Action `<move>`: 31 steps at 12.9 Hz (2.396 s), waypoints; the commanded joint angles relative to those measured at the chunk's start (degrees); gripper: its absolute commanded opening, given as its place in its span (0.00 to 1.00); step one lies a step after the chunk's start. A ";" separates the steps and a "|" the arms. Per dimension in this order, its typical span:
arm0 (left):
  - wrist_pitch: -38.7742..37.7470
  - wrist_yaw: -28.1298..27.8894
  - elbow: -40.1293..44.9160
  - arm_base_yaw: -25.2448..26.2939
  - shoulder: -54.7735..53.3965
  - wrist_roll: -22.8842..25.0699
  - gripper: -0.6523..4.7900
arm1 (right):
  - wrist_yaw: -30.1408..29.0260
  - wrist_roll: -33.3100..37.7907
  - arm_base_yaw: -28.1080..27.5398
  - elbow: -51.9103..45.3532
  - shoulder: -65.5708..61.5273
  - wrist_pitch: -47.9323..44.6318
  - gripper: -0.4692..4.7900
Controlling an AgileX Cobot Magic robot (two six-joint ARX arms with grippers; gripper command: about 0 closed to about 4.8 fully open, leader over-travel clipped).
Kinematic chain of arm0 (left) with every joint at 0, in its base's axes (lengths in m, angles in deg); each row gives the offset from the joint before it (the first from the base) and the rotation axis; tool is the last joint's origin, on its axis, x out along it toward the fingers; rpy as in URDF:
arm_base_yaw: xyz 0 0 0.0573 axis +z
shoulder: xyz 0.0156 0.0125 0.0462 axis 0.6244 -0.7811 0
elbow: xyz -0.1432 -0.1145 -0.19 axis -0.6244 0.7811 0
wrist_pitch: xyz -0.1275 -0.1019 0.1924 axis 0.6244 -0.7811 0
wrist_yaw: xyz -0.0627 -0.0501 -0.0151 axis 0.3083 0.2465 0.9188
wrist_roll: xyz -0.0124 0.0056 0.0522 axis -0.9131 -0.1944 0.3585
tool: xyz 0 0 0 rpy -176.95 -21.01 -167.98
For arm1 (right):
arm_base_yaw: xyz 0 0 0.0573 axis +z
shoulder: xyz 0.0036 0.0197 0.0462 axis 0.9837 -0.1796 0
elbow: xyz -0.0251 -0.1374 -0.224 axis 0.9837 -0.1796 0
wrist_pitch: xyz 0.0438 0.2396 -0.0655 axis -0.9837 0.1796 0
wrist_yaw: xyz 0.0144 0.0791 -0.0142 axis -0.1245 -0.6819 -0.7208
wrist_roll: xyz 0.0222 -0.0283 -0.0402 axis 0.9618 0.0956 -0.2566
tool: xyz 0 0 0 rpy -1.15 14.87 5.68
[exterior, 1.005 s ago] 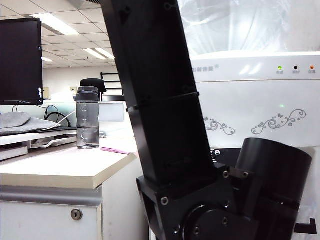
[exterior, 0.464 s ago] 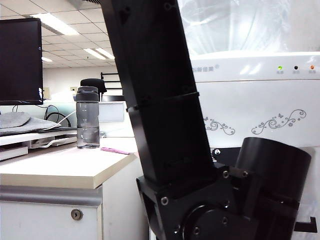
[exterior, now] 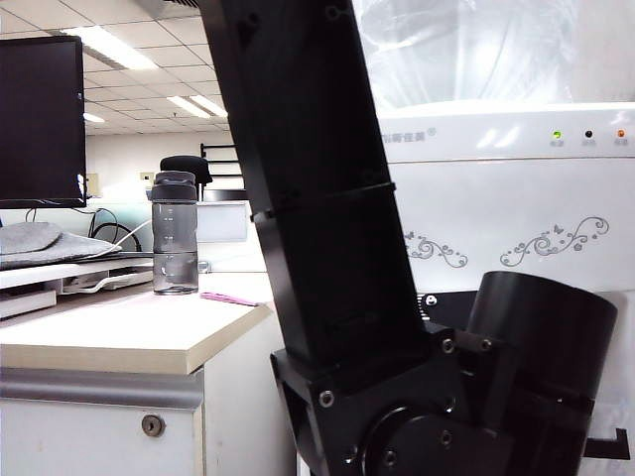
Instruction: Pick up the plastic mug from the left desk, go to the cold water outlet of the water dispenser, press the vertical switch to get some water, then put the mug back on the desk.
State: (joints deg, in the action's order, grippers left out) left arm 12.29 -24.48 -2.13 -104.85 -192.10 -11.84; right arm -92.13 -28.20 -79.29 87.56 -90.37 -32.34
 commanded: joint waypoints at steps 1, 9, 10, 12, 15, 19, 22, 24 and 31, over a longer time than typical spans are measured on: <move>0.96 -0.07 -0.13 -0.11 0.31 -0.04 0.11 | 1.38 0.66 2.27 2.58 0.04 -1.31 0.09; 0.96 -0.07 -0.13 -0.11 0.31 0.11 0.11 | 6.12 -3.39 9.99 6.69 -11.47 -2.14 0.09; 0.98 -0.07 -0.13 -0.11 0.31 0.11 0.11 | 6.14 -3.52 9.92 6.67 -13.16 -4.66 0.09; 1.03 -0.07 -0.13 -0.11 0.31 0.11 0.11 | 6.12 -4.15 9.94 6.67 -17.81 -9.62 0.09; 1.18 -0.07 -0.13 -0.11 0.31 0.11 0.11 | 5.70 -6.67 9.92 6.67 -24.83 -14.73 0.09; 1.18 -0.07 -0.13 -0.11 0.31 0.11 0.11 | 5.75 -6.69 9.86 6.64 -31.98 -19.91 0.09; 1.18 -0.07 -0.13 -0.11 0.31 0.09 0.11 | 6.05 -6.71 9.86 6.29 -32.94 -20.37 0.09; 1.20 -0.09 -0.13 -0.11 0.31 0.09 0.11 | 8.52 -6.67 9.62 4.68 -32.94 -20.52 0.09; 1.20 -0.09 -0.13 -0.11 0.31 0.11 0.11 | 9.90 -6.67 9.60 2.45 -32.96 -25.44 0.09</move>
State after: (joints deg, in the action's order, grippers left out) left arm 12.64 -24.37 -2.13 -104.85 -192.08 -11.82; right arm -82.97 -34.69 -69.70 89.83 -123.37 -56.14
